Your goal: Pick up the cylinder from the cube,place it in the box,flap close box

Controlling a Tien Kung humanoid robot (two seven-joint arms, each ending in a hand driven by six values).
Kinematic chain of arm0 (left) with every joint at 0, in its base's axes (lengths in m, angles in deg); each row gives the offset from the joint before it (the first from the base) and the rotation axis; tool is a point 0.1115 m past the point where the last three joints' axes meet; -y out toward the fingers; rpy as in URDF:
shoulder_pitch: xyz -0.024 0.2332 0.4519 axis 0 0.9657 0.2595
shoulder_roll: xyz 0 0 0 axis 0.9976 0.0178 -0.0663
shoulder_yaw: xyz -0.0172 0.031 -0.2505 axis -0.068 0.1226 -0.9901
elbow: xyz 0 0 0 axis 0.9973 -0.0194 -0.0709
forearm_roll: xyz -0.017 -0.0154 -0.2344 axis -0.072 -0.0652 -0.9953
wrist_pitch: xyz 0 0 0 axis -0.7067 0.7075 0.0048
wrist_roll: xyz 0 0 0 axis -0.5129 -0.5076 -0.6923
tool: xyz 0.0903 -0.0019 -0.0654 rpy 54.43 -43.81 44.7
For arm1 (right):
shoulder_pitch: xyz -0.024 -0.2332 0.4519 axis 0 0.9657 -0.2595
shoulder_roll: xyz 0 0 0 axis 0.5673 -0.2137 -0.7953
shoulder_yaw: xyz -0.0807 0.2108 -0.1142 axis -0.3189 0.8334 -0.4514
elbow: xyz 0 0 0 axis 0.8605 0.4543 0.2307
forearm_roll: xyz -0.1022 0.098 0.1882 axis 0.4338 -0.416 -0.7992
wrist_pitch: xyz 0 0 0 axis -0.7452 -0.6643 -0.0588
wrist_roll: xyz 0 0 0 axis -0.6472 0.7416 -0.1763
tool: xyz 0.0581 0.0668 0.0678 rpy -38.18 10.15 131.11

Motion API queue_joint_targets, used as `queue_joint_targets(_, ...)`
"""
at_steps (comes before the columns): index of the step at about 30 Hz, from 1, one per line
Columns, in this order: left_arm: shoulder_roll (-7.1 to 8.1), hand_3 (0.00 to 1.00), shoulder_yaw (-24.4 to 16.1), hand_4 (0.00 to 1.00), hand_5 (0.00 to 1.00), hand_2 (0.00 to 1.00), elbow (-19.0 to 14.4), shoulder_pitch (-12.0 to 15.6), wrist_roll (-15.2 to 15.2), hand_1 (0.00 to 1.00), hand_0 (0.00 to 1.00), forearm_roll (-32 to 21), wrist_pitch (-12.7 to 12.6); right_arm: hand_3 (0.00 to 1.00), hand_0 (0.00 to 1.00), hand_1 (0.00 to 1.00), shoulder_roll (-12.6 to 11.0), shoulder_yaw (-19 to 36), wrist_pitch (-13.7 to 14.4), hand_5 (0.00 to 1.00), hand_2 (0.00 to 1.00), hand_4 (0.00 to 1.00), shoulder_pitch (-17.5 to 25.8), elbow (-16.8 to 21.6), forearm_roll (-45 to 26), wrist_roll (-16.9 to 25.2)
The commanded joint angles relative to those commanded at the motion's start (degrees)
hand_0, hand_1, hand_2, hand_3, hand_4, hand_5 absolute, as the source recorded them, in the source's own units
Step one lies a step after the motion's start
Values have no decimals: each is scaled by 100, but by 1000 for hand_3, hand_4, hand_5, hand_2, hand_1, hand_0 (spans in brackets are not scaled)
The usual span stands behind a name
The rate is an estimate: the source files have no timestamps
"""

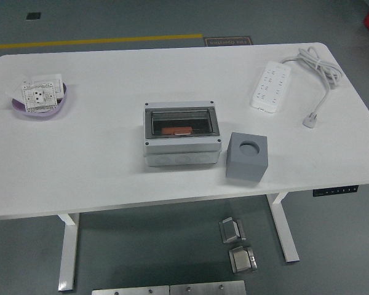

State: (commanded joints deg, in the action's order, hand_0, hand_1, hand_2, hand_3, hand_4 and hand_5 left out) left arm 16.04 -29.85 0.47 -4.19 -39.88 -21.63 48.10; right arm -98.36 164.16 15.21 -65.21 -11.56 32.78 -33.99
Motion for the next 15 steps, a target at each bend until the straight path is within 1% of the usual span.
queue_joint_targets(3, 16, 580, -48, 567, 225, 548, 0, -17, -10, 658, 651, 62, 2, 942, 998, 998, -40, 9, 24, 998, 998, 956, -6, 29, 55, -38)
queue_joint_targets(15, 78, 582, 6, 571, 229, 550, 0, -50, 2, 656, 651, 49, 6, 941, 998, 998, -125, 89, 105, 974, 998, 947, 78, 120, 271, -146)
